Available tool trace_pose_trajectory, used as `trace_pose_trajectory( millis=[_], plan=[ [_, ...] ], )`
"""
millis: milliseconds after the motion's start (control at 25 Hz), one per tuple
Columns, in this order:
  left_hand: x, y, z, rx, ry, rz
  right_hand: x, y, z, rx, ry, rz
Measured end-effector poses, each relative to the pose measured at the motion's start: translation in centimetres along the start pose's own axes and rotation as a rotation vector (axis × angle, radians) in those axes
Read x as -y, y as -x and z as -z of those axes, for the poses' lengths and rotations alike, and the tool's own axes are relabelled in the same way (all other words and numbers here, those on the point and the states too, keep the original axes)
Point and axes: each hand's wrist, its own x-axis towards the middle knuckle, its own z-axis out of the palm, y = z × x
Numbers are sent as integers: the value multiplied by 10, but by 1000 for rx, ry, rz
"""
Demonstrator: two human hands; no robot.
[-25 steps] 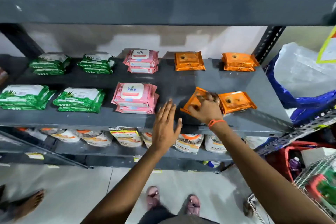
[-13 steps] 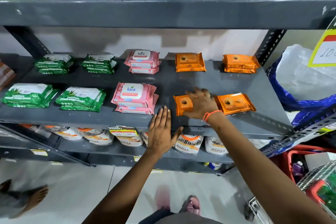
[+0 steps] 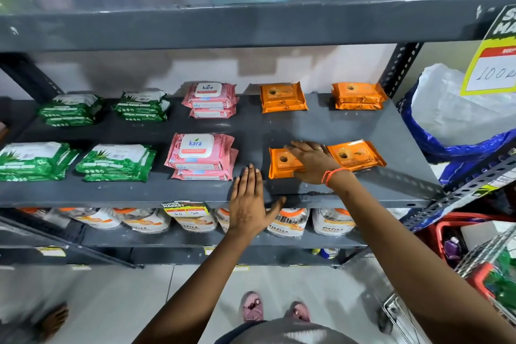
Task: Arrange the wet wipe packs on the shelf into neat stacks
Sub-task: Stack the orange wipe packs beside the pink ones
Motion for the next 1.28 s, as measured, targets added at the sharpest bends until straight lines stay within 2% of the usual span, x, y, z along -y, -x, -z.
trace_pose_trajectory(
  millis=[80,120,240,320,440,520,600,640,760,920,1000,1120,1160,1280],
  plan=[
    [1,0,-2,-9,-5,-7,-18,4,8,-68,-60,-68],
    [1,0,-3,-9,-6,-9,-31,7,12,-47,-39,-135],
    [0,1,-5,-31,-8,-1,-70,19,19,151,101,-297],
    [-1,0,-5,-28,-4,7,-81,21,23,203,161,-283],
    [-1,1,-5,-27,-9,9,-75,17,32,120,255,-324],
    [-1,1,-5,-26,-9,17,-67,12,37,-49,250,-375],
    [-2,1,-4,-31,-3,19,-53,8,38,-257,273,-315],
    [-2,1,-3,-32,2,18,-42,4,38,-295,291,-248],
    [-2,1,-1,-39,11,19,1,-7,28,-112,278,-51],
    [-2,1,-1,-44,20,28,11,-11,20,42,231,62],
    [-1,2,-1,-46,20,27,6,-12,22,84,97,-40],
    [-1,2,-3,-56,21,27,17,-16,26,-147,-81,-353],
    [-1,3,-3,-52,27,31,26,-16,25,-168,-97,-411],
    [-2,2,-4,-54,44,40,51,-16,4,-134,-81,-400]
  ],
)
